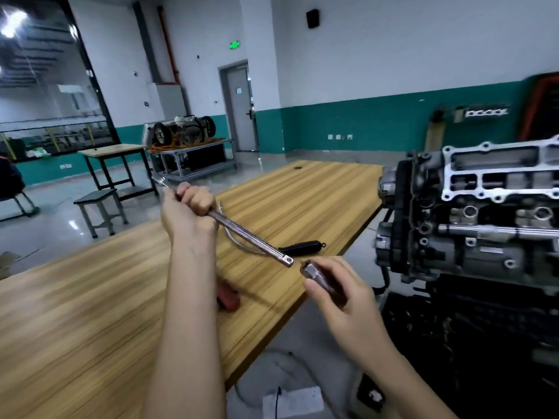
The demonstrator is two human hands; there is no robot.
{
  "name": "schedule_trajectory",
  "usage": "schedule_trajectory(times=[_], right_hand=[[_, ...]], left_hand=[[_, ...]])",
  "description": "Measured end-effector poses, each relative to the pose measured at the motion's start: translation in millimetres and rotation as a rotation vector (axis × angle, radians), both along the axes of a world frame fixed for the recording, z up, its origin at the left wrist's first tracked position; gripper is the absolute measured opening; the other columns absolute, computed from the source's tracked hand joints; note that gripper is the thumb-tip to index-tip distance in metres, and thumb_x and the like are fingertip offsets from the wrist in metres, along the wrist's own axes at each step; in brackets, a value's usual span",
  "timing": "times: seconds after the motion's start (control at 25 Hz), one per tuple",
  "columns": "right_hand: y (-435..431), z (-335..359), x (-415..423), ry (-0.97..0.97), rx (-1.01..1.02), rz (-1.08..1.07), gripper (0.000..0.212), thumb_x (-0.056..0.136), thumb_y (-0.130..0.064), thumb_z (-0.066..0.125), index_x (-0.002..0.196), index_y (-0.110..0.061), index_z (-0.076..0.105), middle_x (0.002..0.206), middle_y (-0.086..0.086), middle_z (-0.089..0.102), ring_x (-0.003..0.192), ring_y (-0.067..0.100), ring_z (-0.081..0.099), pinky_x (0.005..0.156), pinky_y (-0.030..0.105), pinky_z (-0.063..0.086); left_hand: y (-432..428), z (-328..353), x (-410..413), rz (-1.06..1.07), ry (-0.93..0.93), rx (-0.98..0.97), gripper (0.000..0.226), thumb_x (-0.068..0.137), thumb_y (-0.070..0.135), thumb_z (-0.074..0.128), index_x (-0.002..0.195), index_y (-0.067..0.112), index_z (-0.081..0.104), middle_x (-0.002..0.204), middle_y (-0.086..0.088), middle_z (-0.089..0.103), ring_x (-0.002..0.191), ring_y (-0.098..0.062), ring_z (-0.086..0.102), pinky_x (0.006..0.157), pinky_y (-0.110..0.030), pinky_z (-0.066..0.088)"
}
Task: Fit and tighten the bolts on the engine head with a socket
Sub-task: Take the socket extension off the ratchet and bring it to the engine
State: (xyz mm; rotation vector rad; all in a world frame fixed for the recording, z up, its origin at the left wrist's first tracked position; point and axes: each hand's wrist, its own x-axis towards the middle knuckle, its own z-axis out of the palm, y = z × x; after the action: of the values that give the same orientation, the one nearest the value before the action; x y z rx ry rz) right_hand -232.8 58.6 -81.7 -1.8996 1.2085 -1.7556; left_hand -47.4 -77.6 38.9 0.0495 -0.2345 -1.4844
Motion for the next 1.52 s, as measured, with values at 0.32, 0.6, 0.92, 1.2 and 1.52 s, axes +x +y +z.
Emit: schedule_trajectory(times=[0.32,0.6,0.92,1.2,1.52], right_hand=[[86,5,-145,0.042,0.021,-0.371,0.024,0.09,-0.021,0.055,0.109,-0.036,0.055,0.073,-0.019,0.056,0.062,0.001,0.05,0.062,0.008,0.038],[124,-2,-200,0.211,-0.037,-0.715,0.025,0.088,-0.018,0.059,0.11,-0.007,0.065,0.089,-0.023,0.059,0.081,-0.011,0.056,0.073,0.003,0.038],[117,-14,-208,0.334,-0.162,-0.774,0.029,0.091,-0.017,0.056,0.107,0.006,0.063,0.084,0.006,0.066,0.072,0.011,0.059,0.066,0.014,0.046],[114,-11,-213,0.408,-0.202,-0.759,0.028,0.09,-0.016,0.055,0.104,0.007,0.064,0.078,0.007,0.062,0.066,0.015,0.057,0.062,0.021,0.046],[117,-24,-208,0.162,0.142,-0.549,0.021,0.098,-0.023,0.049,0.116,-0.022,0.059,0.089,-0.014,0.05,0.084,0.01,0.052,0.077,0.012,0.037]], left_hand=[[58,23,-219,-0.364,-0.125,-0.195,0.05,0.101,0.046,0.025,0.059,0.018,0.028,0.037,0.009,0.02,0.028,-0.003,0.016,0.025,-0.016,0.01],[102,22,-286,-0.324,-0.227,-0.334,0.051,0.1,0.049,0.024,0.059,0.019,0.028,0.043,0.009,0.018,0.036,-0.004,0.011,0.031,-0.018,0.009],[112,3,-286,-0.137,-0.298,-0.275,0.049,0.102,0.045,0.024,0.061,0.018,0.027,0.047,0.008,0.017,0.041,-0.007,0.01,0.034,-0.018,0.011],[103,-5,-285,-0.137,-0.298,-0.185,0.048,0.102,0.044,0.024,0.062,0.017,0.028,0.047,0.008,0.018,0.039,-0.006,0.012,0.033,-0.018,0.012],[103,-13,-286,-0.078,-0.372,-0.207,0.048,0.101,0.044,0.026,0.062,0.017,0.029,0.048,0.008,0.018,0.041,-0.007,0.012,0.034,-0.017,0.013]])
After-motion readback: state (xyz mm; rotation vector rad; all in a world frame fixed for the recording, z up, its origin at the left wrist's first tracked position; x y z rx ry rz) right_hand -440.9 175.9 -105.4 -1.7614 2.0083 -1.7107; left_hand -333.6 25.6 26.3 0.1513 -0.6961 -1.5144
